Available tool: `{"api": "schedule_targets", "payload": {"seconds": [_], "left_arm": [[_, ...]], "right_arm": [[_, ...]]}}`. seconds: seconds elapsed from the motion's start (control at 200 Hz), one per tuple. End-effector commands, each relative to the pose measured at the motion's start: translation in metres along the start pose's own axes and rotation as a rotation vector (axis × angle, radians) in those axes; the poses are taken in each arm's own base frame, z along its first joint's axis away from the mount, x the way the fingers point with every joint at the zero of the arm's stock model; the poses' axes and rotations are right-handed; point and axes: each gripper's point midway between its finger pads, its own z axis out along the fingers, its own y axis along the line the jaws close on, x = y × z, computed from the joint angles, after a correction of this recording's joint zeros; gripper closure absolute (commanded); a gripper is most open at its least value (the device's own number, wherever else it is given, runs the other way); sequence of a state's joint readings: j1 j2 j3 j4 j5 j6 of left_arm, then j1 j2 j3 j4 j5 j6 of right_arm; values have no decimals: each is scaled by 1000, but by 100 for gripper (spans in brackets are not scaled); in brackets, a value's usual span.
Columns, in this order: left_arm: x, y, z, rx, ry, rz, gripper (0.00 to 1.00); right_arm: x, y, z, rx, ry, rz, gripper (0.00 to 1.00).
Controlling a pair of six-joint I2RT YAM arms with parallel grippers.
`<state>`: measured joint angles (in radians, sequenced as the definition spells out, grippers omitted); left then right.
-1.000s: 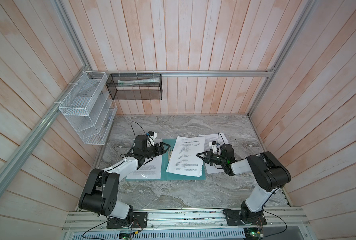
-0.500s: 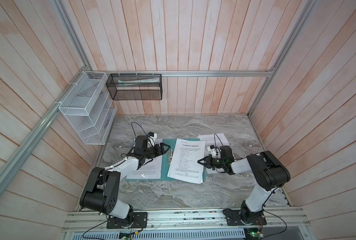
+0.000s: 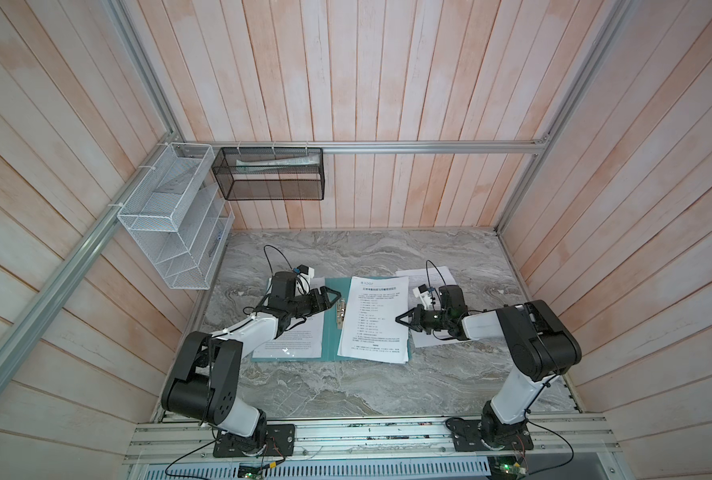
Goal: Put the files into the folder
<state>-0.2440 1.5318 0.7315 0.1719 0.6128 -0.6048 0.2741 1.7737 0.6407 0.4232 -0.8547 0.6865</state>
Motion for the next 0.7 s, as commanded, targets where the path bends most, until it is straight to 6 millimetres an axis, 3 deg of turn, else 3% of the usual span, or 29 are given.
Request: {"api": "schedule_targets", "payload": {"seconds": [0.0, 0.28, 0.695], "left_arm": [[4, 8, 2, -14, 8, 7, 21], [5, 10, 4, -18, 16, 5, 21], [6, 12, 7, -16, 22, 4, 21]], "right_arm": [[-2, 0, 4, -4, 39, -23, 100], [-16, 5, 14, 9, 83, -68, 100], [-17, 2, 22, 57, 134, -125, 100]]}}
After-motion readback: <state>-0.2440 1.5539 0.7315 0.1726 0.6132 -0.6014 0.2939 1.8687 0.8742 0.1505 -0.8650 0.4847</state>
